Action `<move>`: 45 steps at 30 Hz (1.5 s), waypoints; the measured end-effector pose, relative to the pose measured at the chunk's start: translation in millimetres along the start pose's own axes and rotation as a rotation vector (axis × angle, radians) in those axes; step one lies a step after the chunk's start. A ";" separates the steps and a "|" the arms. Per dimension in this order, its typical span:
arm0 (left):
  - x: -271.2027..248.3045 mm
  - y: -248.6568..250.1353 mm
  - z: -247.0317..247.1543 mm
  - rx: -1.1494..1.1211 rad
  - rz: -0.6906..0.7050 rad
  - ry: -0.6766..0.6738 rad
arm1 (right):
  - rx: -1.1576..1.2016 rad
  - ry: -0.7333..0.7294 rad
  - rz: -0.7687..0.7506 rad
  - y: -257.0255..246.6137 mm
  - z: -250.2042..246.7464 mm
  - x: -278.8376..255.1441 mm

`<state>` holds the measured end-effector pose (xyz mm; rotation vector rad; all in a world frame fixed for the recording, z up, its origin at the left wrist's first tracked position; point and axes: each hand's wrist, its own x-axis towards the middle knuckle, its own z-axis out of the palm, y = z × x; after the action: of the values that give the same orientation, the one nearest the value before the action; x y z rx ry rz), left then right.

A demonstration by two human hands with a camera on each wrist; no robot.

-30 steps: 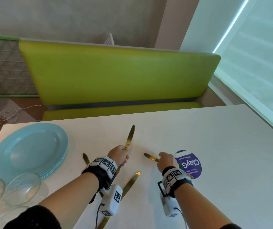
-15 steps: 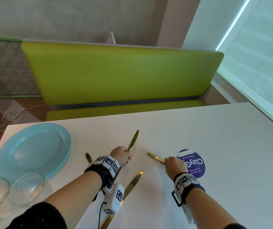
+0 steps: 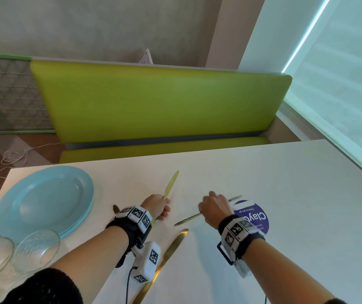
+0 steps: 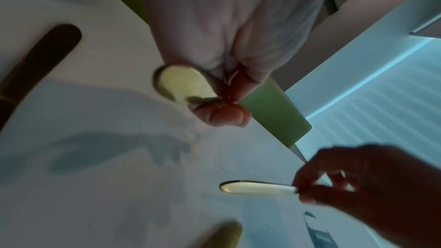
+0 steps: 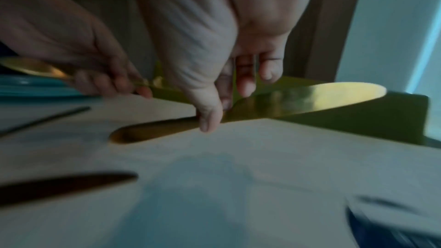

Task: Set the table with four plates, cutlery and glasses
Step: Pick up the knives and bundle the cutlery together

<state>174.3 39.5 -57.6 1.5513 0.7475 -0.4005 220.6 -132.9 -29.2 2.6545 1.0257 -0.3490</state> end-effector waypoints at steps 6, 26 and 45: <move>-5.4 -5.2 3.4 0.046 0.002 -0.113 | -0.087 0.072 -0.214 -26.6 -38.6 5.3; -39.4 -16.3 -2.4 -0.052 -0.001 -0.183 | 0.263 0.123 -0.127 -64.3 -38.0 4.4; -67.5 -70.1 -72.7 -0.113 0.032 -0.003 | 0.711 -0.330 0.679 -147.9 44.8 -39.5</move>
<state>65.8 94.2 -56.1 1.4547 0.7296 -0.3315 85.6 -67.1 -82.9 3.1490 -0.1748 -1.0919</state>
